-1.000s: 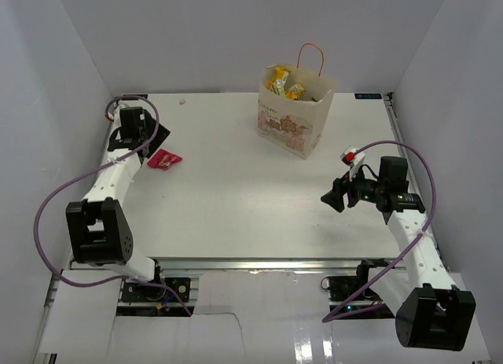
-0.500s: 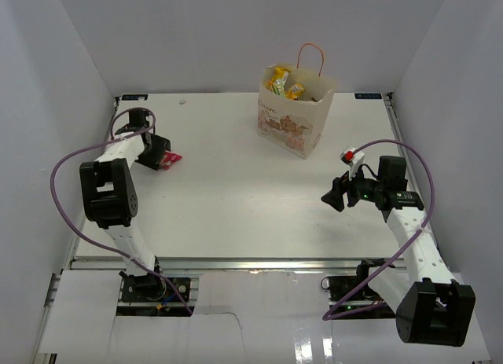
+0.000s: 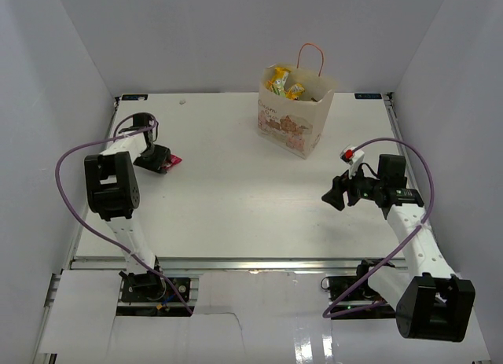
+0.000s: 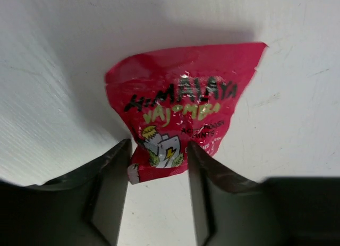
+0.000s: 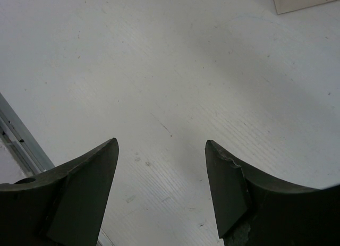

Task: Place the snacks into the paper bag

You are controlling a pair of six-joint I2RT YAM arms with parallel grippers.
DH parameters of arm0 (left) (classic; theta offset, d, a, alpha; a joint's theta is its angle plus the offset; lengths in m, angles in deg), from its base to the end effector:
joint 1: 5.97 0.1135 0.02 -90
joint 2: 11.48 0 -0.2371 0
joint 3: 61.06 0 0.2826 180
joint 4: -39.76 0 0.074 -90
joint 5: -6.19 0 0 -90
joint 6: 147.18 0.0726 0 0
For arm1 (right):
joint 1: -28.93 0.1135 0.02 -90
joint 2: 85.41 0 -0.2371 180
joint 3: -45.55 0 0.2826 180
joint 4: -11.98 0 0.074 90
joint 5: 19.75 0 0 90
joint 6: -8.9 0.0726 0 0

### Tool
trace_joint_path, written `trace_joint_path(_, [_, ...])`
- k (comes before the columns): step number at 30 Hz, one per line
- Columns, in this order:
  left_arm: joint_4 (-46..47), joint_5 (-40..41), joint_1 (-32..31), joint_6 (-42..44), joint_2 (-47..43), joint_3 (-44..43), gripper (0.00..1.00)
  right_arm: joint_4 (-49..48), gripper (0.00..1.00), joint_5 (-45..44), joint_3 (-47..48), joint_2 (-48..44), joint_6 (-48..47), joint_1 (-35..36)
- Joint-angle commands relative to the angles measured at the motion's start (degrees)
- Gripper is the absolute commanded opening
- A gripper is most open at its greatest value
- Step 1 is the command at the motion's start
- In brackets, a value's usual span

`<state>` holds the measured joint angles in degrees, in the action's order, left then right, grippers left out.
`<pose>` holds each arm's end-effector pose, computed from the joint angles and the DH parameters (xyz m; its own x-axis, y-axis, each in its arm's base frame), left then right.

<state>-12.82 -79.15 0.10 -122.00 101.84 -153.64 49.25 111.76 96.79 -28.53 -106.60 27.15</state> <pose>0.4172 0.0503 0.0910 -0.2889 -0.9378 -0.1925 -0.9167 0.3290 -0.2266 0.2671 0.0398 0.1969 -0.4154 -0.3096 -0.8553 -0.7099 0.6983 0.0920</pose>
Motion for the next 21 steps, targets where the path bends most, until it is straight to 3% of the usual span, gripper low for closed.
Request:
trace_joint_path(1, [-0.99,-0.36,0.35,-0.75,1.46,-1.25,0.53,0.73,0.72,1.02,3.81,0.33,-0.78,-0.15])
trace_joint_path(3, [-0.03,-1.32,0.44,-0.22,1.56,-0.81,0.44,2.92,0.72,1.89,4.96,0.68,-2.10,-0.15])
trace_joint_path(4, [0.58,-1.76,0.35,0.82,1.29,-0.46,0.34,3.98,0.72,3.47,6.44,0.77,-3.06,-0.15])
trace_joint_path(8, [4.97,-5.01,0.44,6.35,-1.16,1.38,0.14,11.09,0.71,9.27,11.80,0.95,-14.97,-0.07])
trace_joint_path(11, [10.07,-14.57,0.26,14.76,-4.24,3.67,0.02,18.30,0.71,14.81,16.45,1.47,-24.04,0.11])
trace_joint_path(14, [16.46,-25.73,-0.17,22.61,-7.92,7.44,0.00,25.77,0.73,21.57,20.34,2.88,-41.06,1.34])
trace_joint_path(17, [29.96,-38.47,-1.58,27.53,-16.70,18.23,0.00,19.93,0.75,19.49,22.53,4.99,-35.36,7.83])
trace_joint_path(18, [32.55,-40.85,-2.19,28.07,-18.99,23.31,0.00,16.68,0.75,14.87,22.98,5.69,-25.84,12.89])
trace_joint_path(20, [38.43,-47.71,-4.48,30.00,-24.44,27.21,0.00,9.90,0.74,7.66,24.73,8.50,-17.61,18.37])
trace_joint_path(21, [39.17,-49.12,-5.09,30.80,-25.85,28.62,0.00,7.79,0.73,5.79,25.26,10.34,-8.96,23.35])
